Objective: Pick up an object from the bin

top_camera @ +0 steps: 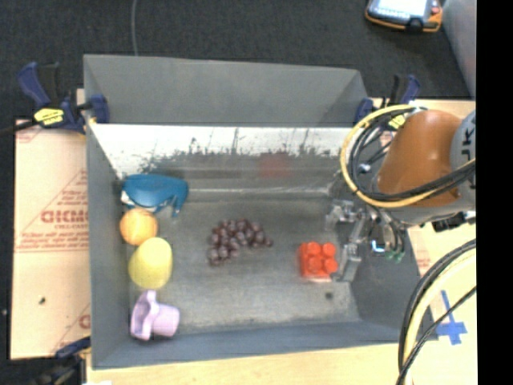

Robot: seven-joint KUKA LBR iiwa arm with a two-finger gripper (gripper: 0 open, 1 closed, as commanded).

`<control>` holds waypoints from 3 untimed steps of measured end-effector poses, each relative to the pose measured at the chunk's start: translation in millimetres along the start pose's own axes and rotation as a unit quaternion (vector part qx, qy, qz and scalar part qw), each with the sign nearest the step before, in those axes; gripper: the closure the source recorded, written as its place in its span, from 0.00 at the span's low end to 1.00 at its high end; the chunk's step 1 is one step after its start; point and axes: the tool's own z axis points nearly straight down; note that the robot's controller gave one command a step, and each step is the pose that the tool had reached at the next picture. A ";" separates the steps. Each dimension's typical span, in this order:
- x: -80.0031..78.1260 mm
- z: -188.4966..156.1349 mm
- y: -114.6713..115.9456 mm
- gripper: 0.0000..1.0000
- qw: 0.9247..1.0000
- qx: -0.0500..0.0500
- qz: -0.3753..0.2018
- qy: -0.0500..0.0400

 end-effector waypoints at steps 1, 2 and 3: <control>8.3 43.1 -3.5 0.00 0.992 0.000 0.128 0.007; -0.9 75.1 -6.9 0.00 1.000 0.001 0.014 -0.002; 4.1 73.9 -4.0 1.00 0.989 0.000 0.149 0.002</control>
Offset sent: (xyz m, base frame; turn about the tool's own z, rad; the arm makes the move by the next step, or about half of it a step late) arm 0.0008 -0.0062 -0.0749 0.0284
